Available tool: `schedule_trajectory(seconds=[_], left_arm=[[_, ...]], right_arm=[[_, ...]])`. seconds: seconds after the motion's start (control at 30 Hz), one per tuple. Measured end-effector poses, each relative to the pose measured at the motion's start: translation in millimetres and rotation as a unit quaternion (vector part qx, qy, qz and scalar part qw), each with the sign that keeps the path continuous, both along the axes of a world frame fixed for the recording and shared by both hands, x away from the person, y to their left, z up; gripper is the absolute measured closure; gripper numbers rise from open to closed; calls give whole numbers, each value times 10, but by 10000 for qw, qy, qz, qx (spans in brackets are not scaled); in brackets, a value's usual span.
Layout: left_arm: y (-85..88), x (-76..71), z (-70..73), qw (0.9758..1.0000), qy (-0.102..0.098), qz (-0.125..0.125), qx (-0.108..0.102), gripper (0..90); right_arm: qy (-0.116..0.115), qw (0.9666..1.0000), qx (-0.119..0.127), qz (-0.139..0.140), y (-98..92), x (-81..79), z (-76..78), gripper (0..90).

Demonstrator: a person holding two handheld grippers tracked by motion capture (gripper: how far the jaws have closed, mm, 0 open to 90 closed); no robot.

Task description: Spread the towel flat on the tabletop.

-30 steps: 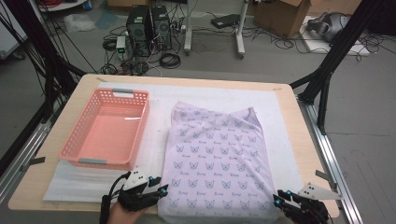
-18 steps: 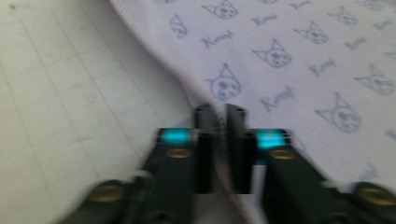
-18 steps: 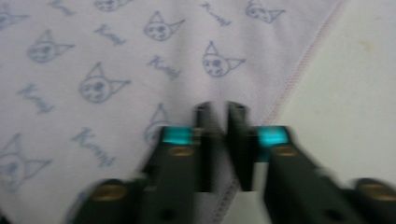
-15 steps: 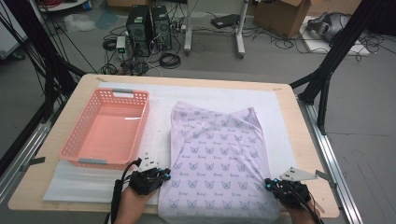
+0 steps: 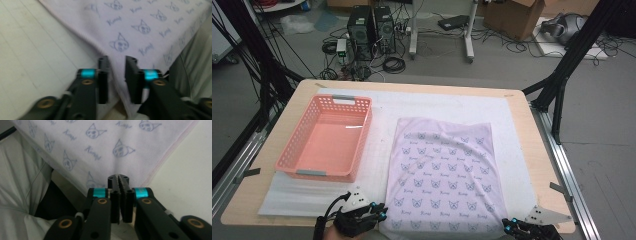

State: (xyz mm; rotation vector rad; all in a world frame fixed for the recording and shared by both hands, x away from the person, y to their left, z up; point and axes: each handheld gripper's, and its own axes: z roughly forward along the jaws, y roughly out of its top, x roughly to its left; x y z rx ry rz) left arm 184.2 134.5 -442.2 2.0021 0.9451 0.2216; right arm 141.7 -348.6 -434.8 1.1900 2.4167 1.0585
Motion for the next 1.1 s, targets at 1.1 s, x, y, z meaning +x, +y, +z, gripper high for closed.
schedule_trajectory(seconds=[1.1], left_arm=[[-161, 266, -6, 9991, -299, 266, -156, 541]], right_arm=[[-230, 9986, 149, -458, 74, 446, 37, 630]])
